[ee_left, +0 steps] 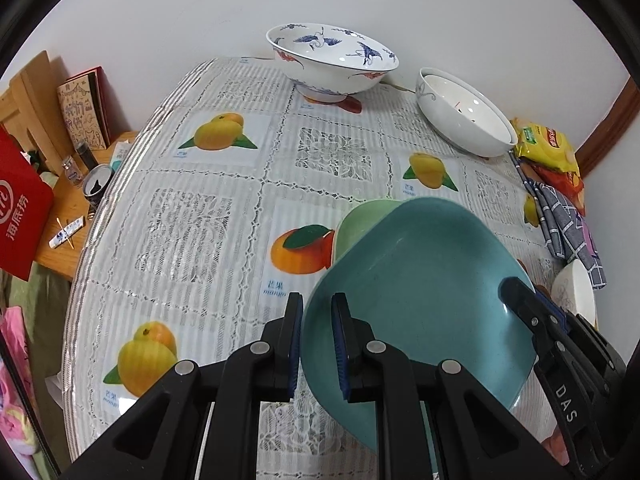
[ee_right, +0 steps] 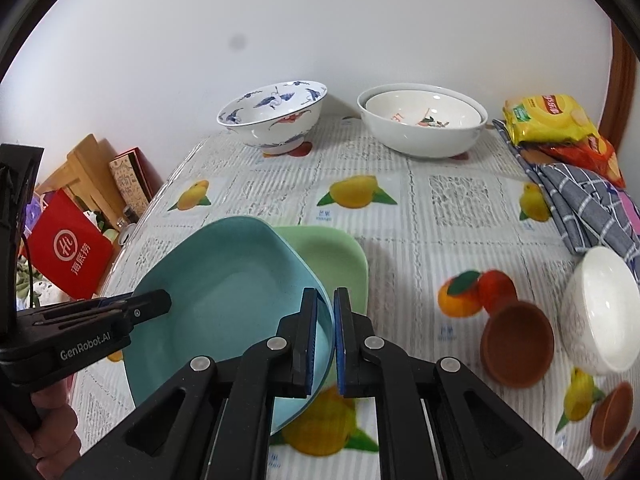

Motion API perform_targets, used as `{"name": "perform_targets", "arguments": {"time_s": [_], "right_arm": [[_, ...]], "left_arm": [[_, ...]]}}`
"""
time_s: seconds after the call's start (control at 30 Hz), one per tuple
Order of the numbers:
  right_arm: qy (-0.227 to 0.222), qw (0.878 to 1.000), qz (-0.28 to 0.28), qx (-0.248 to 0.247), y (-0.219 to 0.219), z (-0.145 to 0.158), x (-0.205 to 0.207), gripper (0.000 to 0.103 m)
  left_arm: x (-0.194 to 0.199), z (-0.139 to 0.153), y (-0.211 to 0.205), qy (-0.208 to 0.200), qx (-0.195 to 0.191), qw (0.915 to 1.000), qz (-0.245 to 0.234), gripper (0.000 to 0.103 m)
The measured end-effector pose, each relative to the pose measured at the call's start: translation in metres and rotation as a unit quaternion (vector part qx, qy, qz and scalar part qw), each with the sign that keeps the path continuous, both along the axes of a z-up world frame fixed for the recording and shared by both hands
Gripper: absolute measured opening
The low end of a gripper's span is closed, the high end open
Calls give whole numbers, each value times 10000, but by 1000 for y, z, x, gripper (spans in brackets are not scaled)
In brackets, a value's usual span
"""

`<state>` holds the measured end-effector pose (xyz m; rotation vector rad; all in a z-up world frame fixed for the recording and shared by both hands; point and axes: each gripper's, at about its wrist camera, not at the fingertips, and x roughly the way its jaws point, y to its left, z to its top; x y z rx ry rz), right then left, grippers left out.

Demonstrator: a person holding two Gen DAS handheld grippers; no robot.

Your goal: Organize plates and bowls

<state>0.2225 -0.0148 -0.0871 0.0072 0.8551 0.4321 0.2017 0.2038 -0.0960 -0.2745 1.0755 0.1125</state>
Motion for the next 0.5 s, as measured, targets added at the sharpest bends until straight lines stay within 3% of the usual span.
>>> {"name": "perform_targets", "arguments": {"time_s": [0.27,0.5], "right_arm": [[79,9997,194,-84,3,-9,28,10],[248,9987,327,-294,7,-25,41,13]], "left_arm": [[14,-10,-2,120,-56,9999,19,14],[21,-15,-4,100,115,9998,125,11]]}}
